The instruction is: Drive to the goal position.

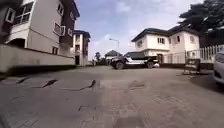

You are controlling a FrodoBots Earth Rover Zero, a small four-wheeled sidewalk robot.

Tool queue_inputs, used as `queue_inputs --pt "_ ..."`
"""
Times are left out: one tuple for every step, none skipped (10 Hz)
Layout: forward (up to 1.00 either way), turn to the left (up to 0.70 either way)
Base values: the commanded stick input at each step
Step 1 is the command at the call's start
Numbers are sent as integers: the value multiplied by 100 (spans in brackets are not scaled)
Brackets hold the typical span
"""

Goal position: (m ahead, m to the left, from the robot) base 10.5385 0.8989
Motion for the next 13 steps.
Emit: queue_inputs --pt "0 0" --pt "0 0" --pt "0 -70" --pt "0 -70" --pt "0 -70" --pt "0 -70" --pt "0 -70" --pt "0 -70" --pt "0 -70" --pt "0 -70" --pt "0 -70" --pt "0 -70" --pt "0 -70"
